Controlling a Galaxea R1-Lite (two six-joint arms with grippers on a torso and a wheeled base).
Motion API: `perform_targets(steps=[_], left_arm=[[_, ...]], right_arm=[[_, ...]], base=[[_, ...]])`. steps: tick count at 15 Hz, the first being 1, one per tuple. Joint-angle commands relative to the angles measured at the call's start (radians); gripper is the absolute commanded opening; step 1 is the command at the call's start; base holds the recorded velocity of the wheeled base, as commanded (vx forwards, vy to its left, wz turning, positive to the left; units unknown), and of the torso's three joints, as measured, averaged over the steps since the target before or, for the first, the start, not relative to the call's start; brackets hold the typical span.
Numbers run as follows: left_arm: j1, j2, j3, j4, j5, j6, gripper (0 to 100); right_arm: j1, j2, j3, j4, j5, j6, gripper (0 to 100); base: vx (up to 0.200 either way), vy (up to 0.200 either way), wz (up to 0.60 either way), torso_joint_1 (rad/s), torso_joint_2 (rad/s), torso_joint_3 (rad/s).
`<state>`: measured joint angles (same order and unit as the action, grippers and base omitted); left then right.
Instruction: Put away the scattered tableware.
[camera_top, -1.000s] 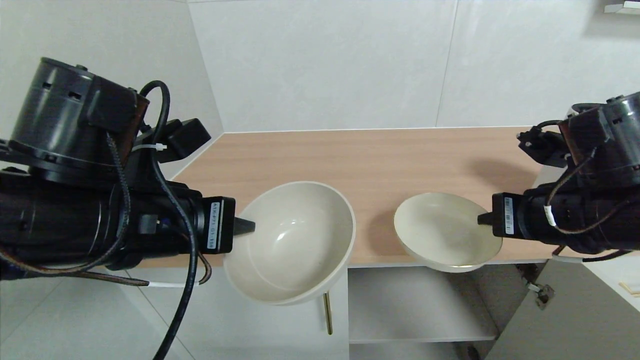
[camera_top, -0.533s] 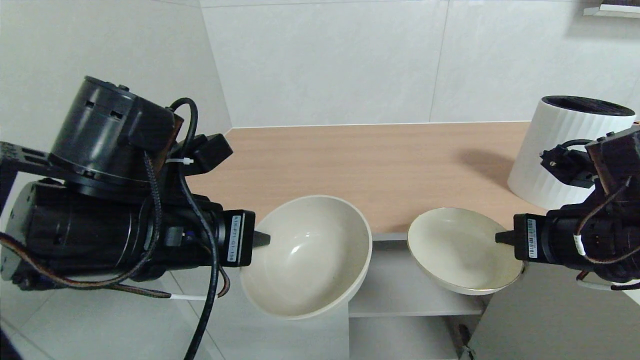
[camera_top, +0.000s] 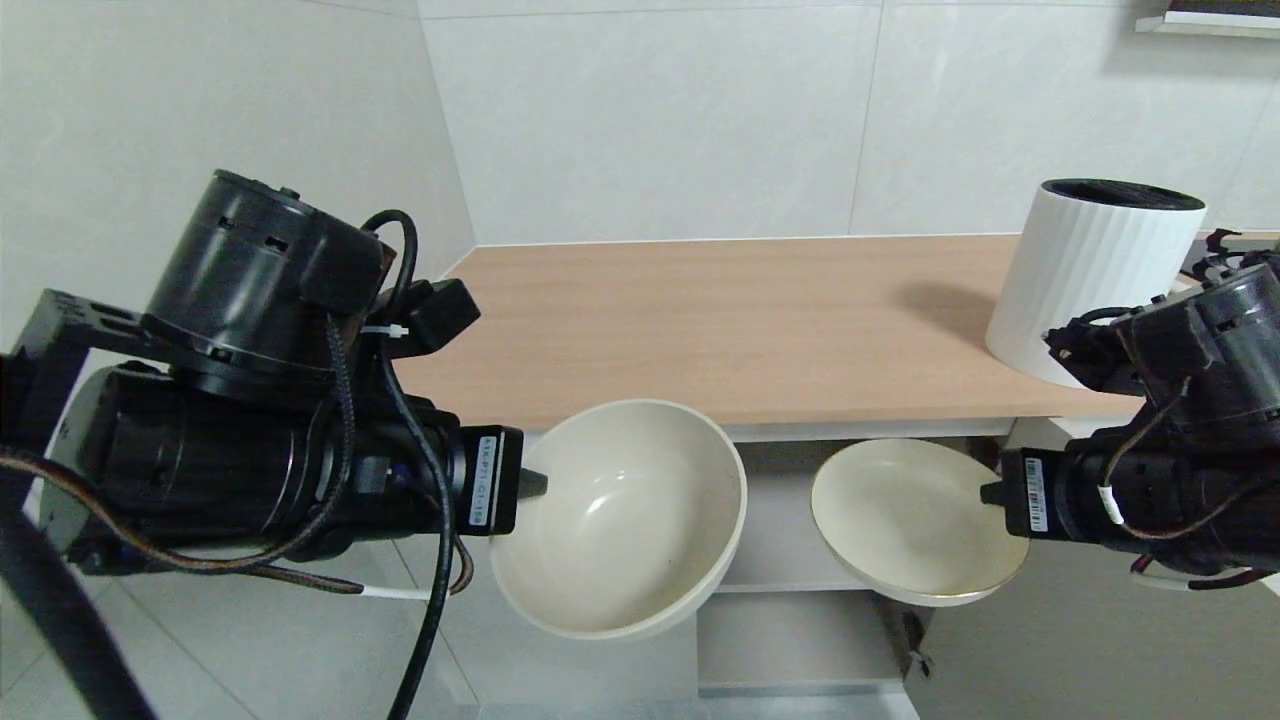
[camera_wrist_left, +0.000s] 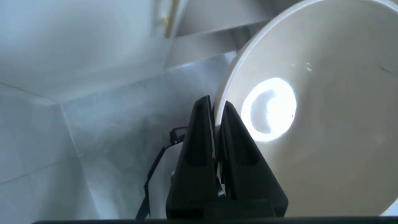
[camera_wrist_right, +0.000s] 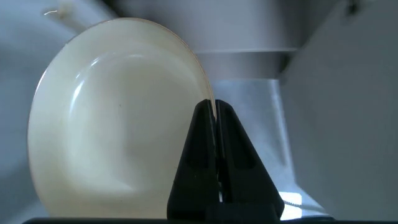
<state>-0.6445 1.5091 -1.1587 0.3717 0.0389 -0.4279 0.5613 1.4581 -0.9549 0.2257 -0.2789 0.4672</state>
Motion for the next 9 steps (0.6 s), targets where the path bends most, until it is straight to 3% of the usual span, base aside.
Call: perform_targets(steps=[1, 9], left_arm=[[-0.001, 0.016, -0.001, 0.001, 0.001, 0.000, 0], [-0.001, 0.051, -0.001, 0.000, 0.001, 0.000, 0]], right_arm=[[0.008, 0.028, 0.002, 0.001, -0.009, 0.001, 0], [0.042, 0.064, 0.021, 0.000, -0.019, 0.004, 0]], base=[[0.000, 0.000, 0.00, -0.046, 0.19, 0.129], [0.000, 0.000, 0.00, -0.124, 0.42, 0.297]])
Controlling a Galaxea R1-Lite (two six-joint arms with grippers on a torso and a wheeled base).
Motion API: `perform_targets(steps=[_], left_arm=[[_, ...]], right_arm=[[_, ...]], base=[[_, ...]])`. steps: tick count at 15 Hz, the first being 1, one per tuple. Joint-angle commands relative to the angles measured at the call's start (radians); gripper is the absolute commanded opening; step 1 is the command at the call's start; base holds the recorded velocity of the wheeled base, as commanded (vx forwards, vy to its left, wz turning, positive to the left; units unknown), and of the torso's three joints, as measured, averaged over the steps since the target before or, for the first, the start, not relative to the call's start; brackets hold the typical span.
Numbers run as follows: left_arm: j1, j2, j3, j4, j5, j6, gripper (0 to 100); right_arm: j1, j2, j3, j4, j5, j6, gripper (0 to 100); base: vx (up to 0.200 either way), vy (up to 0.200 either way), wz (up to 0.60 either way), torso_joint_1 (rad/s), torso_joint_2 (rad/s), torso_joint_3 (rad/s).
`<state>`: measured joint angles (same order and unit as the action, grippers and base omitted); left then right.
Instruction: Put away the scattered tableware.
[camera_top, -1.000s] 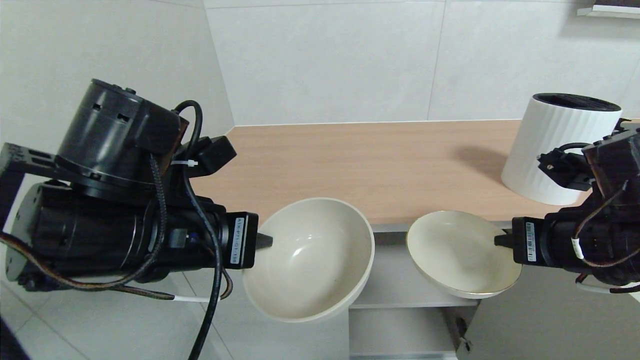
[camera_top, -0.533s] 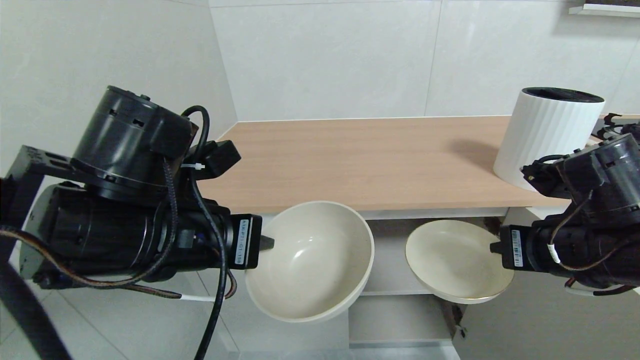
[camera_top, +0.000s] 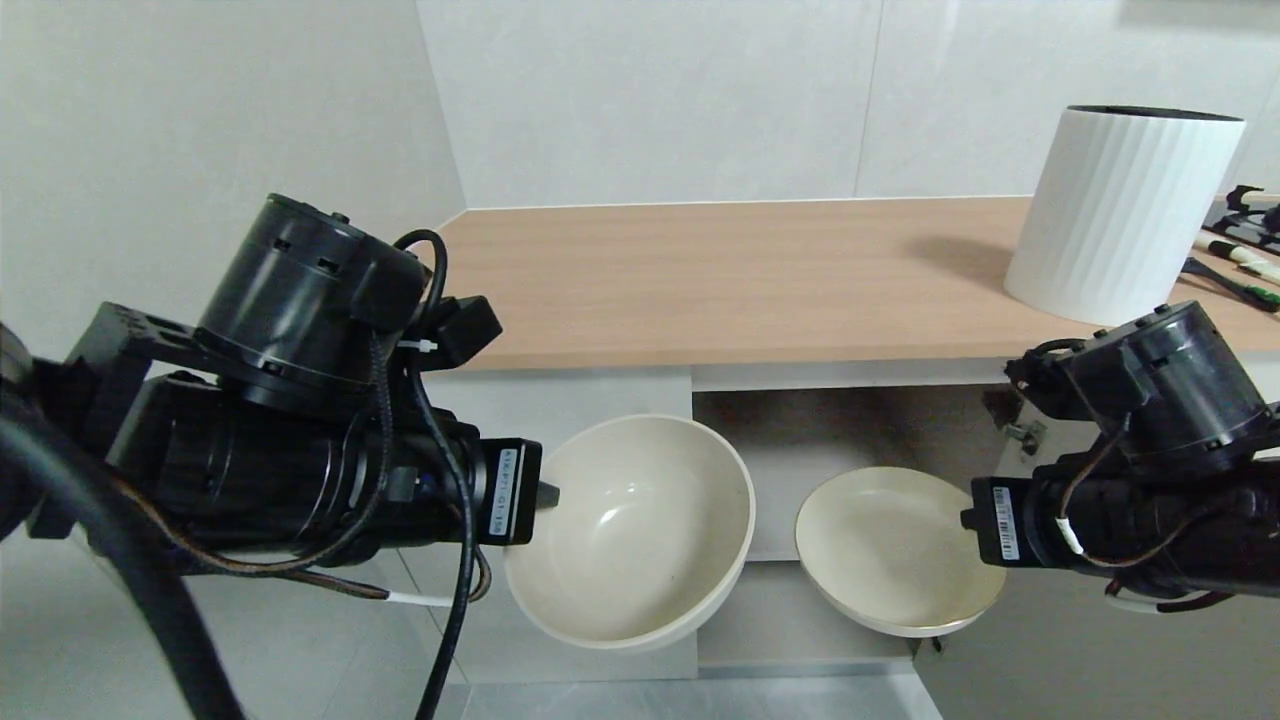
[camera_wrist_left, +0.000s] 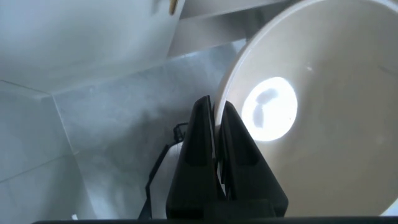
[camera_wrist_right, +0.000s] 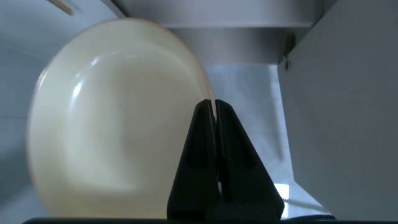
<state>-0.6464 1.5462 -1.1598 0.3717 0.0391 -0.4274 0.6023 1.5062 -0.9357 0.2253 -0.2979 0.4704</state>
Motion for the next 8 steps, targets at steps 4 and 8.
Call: perform_targets(steps=[4, 8], left_arm=[[0.001, 0.020, 0.000, 0.000, 0.001, -0.001, 0], [0.001, 0.028, 0.000, 0.000, 0.001, -0.001, 0]], right_arm=[[0.001, 0.040, 0.003, 0.000, 0.000, 0.001, 0], [0.002, 0.060, 0.009, -0.001, 0.000, 0.001, 0]], base=[[0.000, 0.000, 0.00, -0.085, 0.45, 0.366], [0.000, 0.000, 0.00, -0.025, 0.32, 0.286]])
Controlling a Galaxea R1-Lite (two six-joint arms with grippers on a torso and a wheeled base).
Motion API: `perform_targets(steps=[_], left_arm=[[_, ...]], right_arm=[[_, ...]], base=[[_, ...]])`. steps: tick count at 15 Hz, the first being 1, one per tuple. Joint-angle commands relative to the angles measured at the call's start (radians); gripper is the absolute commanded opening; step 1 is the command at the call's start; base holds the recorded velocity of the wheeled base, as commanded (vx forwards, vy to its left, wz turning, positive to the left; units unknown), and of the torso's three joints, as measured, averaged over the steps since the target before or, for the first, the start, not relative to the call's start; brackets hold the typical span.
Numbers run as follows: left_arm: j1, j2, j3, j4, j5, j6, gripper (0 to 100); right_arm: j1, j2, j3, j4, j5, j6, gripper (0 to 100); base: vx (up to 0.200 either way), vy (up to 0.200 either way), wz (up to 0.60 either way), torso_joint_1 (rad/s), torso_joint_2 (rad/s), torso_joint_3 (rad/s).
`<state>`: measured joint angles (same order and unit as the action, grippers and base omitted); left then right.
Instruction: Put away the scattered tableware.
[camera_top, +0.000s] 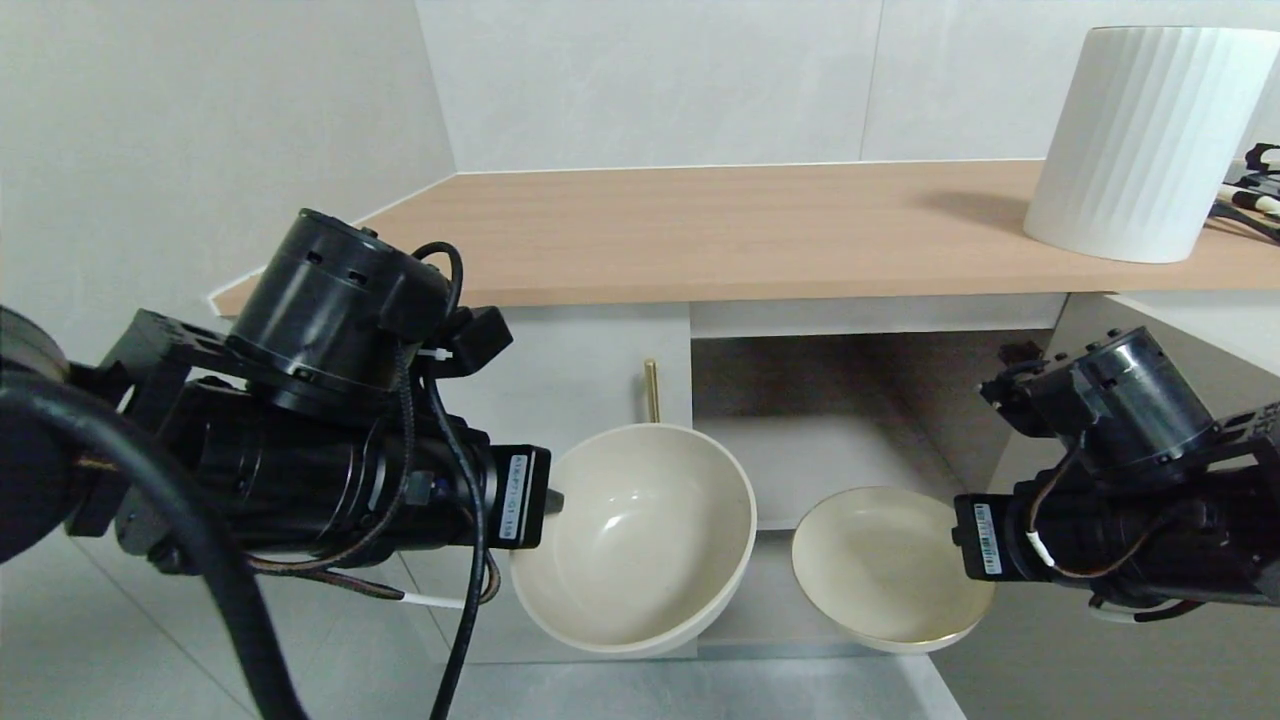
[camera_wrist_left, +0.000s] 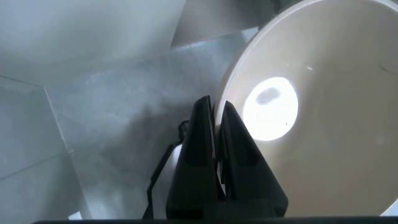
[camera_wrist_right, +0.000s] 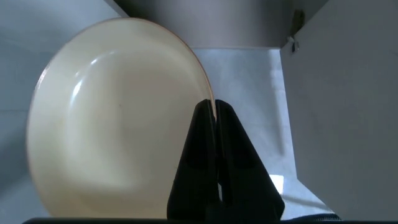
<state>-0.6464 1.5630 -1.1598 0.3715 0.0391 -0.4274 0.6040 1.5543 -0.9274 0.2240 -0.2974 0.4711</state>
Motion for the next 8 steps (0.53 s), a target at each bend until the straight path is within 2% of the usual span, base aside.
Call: perform_targets(steps=[1, 6, 8], left_arm=[[0.001, 0.011, 0.000, -0.002, 0.001, -0.001, 0], [0.001, 0.009, 0.000, -0.016, 0.002, -0.001, 0], [0.001, 0.008, 0.000, -0.016, 0.002, -0.001, 0]], right_arm=[[0.000, 0.018, 0.001, 0.000, 0.000, 0.000, 0], [-0.006, 0.081, -0.002, -0.002, 0.001, 0.000, 0], [-0.064, 0.216, -0.028, -0.057, 0.006, -0.002, 0]], base=[[0.000, 0.000, 0.00, -0.017, 0.09, 0.090], [0.000, 0.000, 0.00, 0.000, 0.00, 0.000], [0.000, 0.000, 0.00, 0.000, 0.00, 0.000]])
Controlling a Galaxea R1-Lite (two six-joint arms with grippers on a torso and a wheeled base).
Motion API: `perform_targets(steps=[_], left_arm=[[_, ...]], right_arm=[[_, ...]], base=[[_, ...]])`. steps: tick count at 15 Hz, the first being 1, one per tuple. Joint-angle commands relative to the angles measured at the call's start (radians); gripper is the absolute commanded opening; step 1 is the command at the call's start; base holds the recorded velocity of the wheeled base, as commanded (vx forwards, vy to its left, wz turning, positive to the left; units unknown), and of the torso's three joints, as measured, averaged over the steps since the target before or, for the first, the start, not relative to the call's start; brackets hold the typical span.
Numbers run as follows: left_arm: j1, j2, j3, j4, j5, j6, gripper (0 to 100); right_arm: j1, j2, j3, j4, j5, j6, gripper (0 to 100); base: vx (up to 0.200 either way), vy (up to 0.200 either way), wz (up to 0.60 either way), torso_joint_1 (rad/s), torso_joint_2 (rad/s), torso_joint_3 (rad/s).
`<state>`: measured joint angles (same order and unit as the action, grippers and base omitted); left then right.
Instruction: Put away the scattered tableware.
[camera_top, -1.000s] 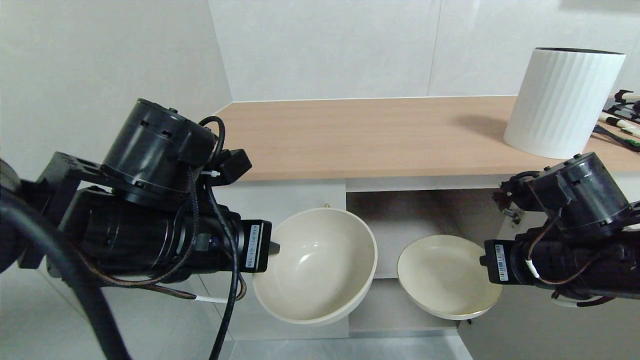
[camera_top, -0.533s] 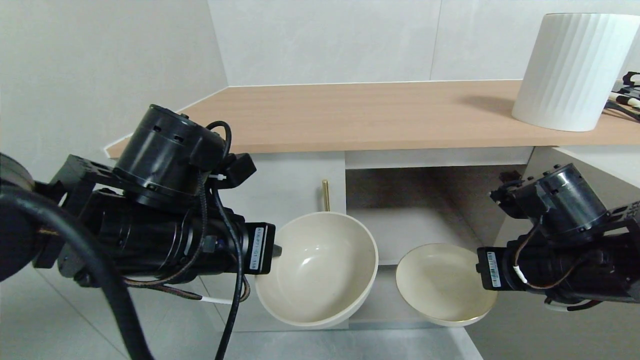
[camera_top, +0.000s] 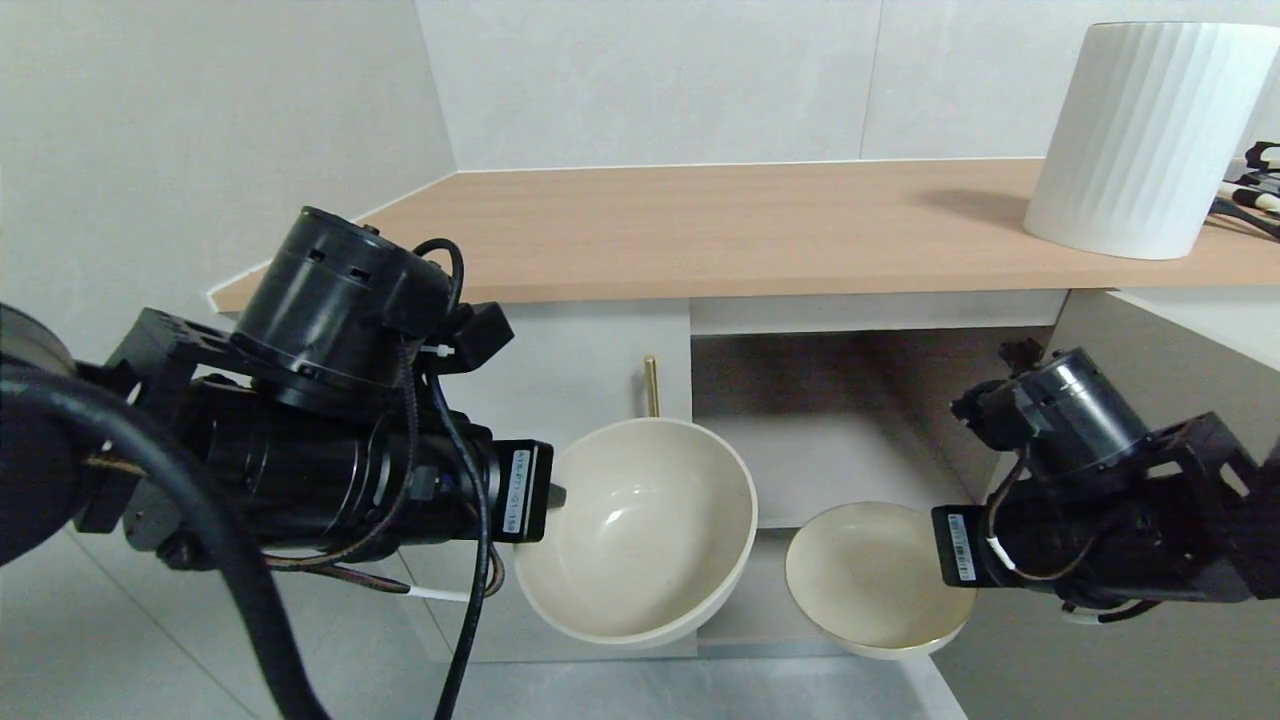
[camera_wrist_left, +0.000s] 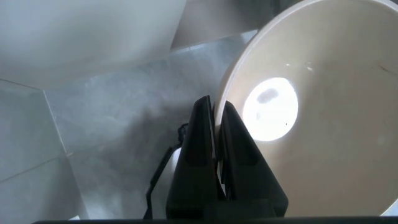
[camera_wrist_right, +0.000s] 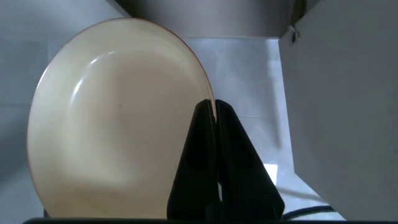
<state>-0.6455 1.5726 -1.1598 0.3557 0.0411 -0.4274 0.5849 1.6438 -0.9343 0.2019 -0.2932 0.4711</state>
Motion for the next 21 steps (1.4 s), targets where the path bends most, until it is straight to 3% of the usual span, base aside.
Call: perform_targets(steps=[1, 3, 5, 12, 21], left_arm=[[0.000, 0.000, 0.000, 0.000, 0.000, -0.001, 0], [0.000, 0.000, 0.000, -0.001, 0.000, -0.001, 0], [0.001, 0.001, 0.000, -0.001, 0.000, -0.001, 0], [0.001, 0.011, 0.000, -0.006, 0.003, -0.001, 0], [0.000, 0.037, 0.000, -0.006, 0.013, -0.001, 0]], right_arm=[[-0.079, 0.208, -0.043, -0.101, -0.001, -0.002, 0], [-0.132, 0.347, -0.080, -0.257, -0.003, -0.006, 0], [-0.143, 0.464, -0.141, -0.326, -0.007, -0.009, 0], [-0.194, 0.738, -0.408, -0.329, -0.130, -0.002, 0], [-0.240, 0.895, -0.623, -0.328, -0.190, 0.035, 0]], base=[[0.000, 0.000, 0.00, 0.000, 0.00, 0.000], [0.000, 0.000, 0.00, 0.000, 0.00, 0.000], [0.000, 0.000, 0.00, 0.000, 0.00, 0.000], [0.000, 0.000, 0.00, 0.000, 0.00, 0.000], [0.000, 0.000, 0.00, 0.000, 0.00, 0.000]])
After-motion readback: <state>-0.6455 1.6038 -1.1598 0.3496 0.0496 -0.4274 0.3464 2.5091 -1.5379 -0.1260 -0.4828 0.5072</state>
